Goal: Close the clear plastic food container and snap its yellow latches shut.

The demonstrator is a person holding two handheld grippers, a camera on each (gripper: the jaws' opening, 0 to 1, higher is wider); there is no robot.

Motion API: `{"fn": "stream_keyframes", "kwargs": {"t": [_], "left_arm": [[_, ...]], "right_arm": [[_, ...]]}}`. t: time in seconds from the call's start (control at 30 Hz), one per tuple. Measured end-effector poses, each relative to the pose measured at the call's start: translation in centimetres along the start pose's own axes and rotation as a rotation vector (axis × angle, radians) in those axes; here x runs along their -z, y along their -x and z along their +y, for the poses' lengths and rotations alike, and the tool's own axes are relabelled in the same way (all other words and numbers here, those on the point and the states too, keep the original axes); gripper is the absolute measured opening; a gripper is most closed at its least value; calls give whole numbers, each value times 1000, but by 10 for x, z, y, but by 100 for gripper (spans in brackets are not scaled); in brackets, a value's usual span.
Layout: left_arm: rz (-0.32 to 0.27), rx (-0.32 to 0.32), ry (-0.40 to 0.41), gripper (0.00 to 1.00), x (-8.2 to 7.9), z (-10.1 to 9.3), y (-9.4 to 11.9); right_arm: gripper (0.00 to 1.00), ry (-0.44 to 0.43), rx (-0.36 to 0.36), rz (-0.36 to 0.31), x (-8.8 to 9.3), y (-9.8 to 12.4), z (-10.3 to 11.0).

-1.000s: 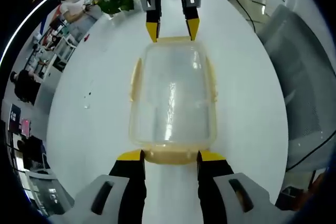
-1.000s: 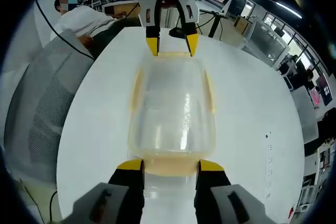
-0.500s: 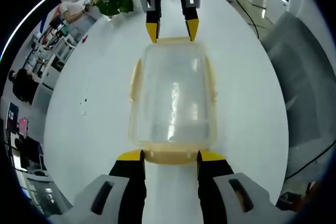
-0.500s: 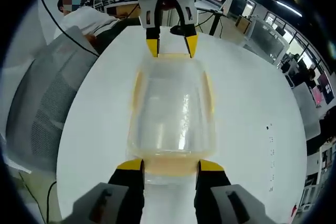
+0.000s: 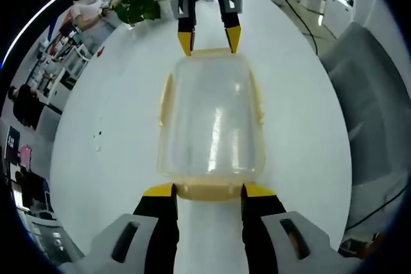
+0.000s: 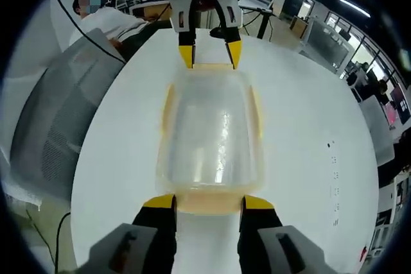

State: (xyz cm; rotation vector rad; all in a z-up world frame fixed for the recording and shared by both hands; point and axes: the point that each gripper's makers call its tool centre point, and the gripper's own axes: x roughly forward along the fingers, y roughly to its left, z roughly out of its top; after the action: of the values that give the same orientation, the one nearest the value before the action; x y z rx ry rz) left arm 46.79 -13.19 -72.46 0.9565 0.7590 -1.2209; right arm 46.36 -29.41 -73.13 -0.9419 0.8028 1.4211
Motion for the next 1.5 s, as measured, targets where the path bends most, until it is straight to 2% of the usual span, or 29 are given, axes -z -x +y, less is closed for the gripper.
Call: {"fn": "stream_keyframes", "kwargs": {"t": [0.5, 1.27, 1.5], "left_arm": [[-2, 36, 14, 36, -1, -8, -9], [-20, 55, 27, 36, -2, -5, -13], [-24, 72, 37, 36, -3, -9, -15]], "right_arm": [[35, -12, -35, 16, 9, -8, 4], [35, -48, -65, -6, 12, -7, 2], [36, -51, -76, -3, 14, -8, 4]]}}
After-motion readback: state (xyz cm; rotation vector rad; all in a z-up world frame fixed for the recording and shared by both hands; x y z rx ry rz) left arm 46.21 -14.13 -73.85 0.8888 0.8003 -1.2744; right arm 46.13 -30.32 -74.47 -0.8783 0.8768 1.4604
